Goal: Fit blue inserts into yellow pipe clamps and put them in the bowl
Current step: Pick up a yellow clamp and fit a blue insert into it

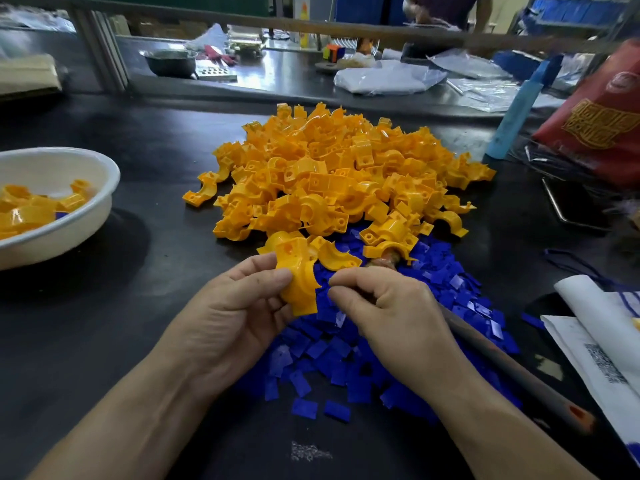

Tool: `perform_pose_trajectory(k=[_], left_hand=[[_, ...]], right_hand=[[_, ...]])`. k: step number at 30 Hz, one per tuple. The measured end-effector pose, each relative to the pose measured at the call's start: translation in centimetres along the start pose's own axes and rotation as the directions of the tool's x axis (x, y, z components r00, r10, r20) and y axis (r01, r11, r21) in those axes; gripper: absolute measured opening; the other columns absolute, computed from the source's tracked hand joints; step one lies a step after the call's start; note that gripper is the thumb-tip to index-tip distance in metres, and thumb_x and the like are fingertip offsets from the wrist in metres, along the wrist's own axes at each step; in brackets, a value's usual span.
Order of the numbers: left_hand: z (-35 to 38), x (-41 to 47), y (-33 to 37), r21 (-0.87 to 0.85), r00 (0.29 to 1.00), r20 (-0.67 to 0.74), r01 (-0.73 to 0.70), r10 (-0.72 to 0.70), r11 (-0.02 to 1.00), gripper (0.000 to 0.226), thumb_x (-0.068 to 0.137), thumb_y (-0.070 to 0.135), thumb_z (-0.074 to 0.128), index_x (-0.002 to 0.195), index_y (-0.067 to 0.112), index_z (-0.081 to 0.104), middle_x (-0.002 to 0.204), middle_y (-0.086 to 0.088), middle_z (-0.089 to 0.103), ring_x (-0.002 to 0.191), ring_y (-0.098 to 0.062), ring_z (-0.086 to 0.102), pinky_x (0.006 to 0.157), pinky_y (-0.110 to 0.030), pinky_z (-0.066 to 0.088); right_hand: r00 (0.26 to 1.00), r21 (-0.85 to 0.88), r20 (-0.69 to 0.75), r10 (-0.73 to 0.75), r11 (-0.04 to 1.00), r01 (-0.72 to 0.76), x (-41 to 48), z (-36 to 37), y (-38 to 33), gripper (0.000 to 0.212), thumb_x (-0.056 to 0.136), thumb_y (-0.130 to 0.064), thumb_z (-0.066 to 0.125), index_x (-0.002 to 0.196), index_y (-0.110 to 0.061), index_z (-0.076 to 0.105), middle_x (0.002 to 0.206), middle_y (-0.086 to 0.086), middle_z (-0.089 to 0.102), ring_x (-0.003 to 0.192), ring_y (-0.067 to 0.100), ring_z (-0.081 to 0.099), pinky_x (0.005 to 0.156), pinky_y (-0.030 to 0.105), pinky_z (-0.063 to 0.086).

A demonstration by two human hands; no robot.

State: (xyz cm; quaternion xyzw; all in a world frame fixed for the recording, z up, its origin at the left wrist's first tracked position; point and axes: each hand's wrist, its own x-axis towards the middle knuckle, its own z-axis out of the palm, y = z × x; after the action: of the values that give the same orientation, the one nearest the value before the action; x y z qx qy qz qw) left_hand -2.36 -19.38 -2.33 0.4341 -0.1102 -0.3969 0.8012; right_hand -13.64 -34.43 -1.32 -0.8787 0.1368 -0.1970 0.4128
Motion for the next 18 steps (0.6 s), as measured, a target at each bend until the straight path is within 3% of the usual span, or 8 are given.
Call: perform_pose_trajectory(k=[2,4,8,11,15,18], left_hand=[[-0.1,0.0,0.1,0.043,1.000,-0.028,-0.006,0.007,0.999,0.038,0.069,0.008,0.070,0.106,0.010,0.065,0.079,-0.004,0.072,0.062,-0.011,0.067,0.060,-0.026,0.056],[0.0,-0.1,0.0,0.136,0.997,-0.072,-0.011,0.021,0.991,0.042,0.064,0.005,0.076,0.104,0.010,0.065,0.084,-0.007,0.073,0.067,-0.015,0.069,0.061,-0.027,0.057],[0.3,-0.7,-0.7,0.365,0.986,-0.111,-0.072,0.120,0.928,0.043,0.065,0.015,0.079,0.107,0.013,0.067,0.097,-0.012,0.076,0.085,-0.027,0.074,0.071,-0.032,0.058],[0.5,-0.9,-0.8,0.386,0.985,-0.082,-0.110,0.153,0.916,0.036,0.066,0.019,0.084,0.101,0.022,0.072,0.099,-0.011,0.076,0.089,-0.027,0.074,0.070,-0.025,0.058],[0.9,-1.1,-0.7,0.409,0.991,0.014,-0.128,0.134,0.903,0.032,0.069,0.021,0.079,0.100,0.029,0.074,0.100,-0.010,0.076,0.090,-0.024,0.074,0.069,-0.022,0.056],[1.1,-1.3,-0.9,0.444,0.989,0.044,-0.144,0.139,0.885,0.031,0.071,0.026,0.079,0.101,0.030,0.074,0.100,-0.009,0.076,0.092,-0.023,0.073,0.071,-0.022,0.056]], right_hand=[[0.998,0.107,-0.030,0.056,0.993,-0.052,0.1,-0.2,0.0,0.015,0.092,-0.031,0.059,0.090,-0.044,0.068,0.080,-0.015,0.066,0.073,0.001,0.063,0.067,0.013,0.050],[0.995,0.268,-0.027,0.098,0.960,-0.088,0.1,-0.4,-0.2,0.021,0.094,-0.025,0.058,0.105,-0.041,0.064,0.075,-0.006,0.068,0.069,0.006,0.067,0.063,0.017,0.053],[0.998,0.439,-0.047,0.034,0.898,-0.010,-0.2,-0.1,-1.2,0.024,0.091,-0.012,0.062,0.107,-0.031,0.064,0.080,-0.001,0.071,0.069,0.011,0.070,0.062,0.017,0.054],[0.993,0.287,-0.080,-0.081,0.952,0.101,-0.6,0.4,-1.6,0.018,0.091,-0.016,0.060,0.098,-0.031,0.066,0.078,-0.007,0.069,0.071,0.008,0.068,0.060,0.015,0.053],[0.980,0.068,-0.098,-0.175,0.981,0.182,-0.6,0.7,-1.4,0.007,0.092,-0.022,0.058,0.094,-0.027,0.063,0.084,-0.013,0.059,0.079,0.010,0.062,0.063,0.023,0.052],[0.961,-0.001,-0.130,-0.242,0.970,0.244,-0.4,0.7,-1.4,0.005,0.091,-0.021,0.061,0.093,-0.023,0.065,0.092,-0.013,0.055,0.090,0.008,0.056,0.070,0.016,0.048]])
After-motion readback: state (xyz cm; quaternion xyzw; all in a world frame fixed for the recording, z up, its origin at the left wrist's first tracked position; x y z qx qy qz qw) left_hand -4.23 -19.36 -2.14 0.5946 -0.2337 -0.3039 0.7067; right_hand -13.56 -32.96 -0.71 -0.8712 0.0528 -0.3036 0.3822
